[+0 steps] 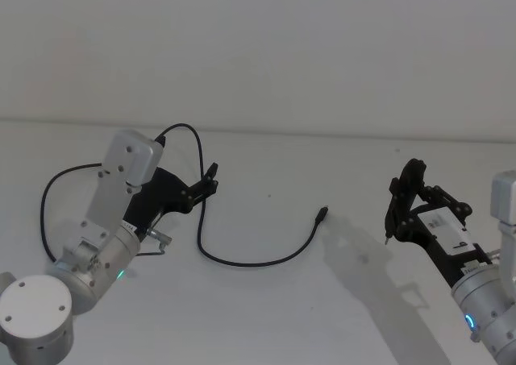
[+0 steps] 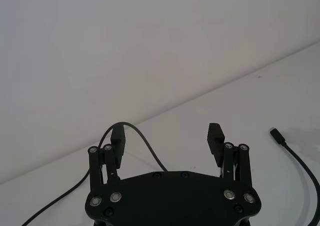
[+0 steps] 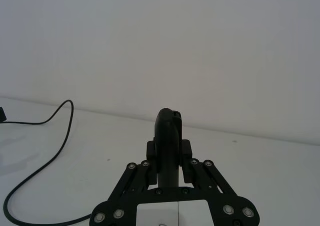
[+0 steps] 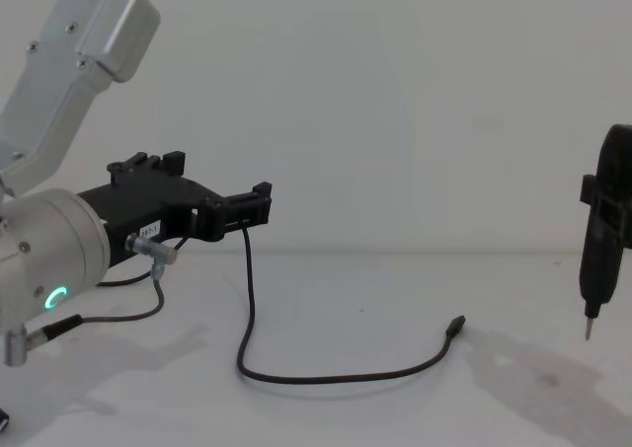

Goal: Pick up the data cable with the one hand.

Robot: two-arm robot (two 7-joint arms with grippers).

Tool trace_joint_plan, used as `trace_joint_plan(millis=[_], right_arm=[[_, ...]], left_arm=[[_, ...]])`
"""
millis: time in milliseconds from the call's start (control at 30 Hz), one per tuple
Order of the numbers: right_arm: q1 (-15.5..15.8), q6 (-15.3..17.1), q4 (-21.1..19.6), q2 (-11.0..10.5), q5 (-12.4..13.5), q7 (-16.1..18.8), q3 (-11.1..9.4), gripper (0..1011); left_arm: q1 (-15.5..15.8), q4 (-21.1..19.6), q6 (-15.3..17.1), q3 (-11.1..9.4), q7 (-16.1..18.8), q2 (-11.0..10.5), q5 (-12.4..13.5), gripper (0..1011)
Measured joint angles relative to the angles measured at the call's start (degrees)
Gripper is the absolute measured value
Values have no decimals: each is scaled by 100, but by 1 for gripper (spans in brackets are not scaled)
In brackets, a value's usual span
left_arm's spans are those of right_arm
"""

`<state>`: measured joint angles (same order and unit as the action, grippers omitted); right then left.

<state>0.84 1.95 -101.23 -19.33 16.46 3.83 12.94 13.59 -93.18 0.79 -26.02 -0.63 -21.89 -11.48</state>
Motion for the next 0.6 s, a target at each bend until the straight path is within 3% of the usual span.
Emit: trace_joint_plan(millis=[600], right_arm=[[0,0,0,0,0,0,0,268]], left_arm=[[0,0,0,0,0,0,0,1001]])
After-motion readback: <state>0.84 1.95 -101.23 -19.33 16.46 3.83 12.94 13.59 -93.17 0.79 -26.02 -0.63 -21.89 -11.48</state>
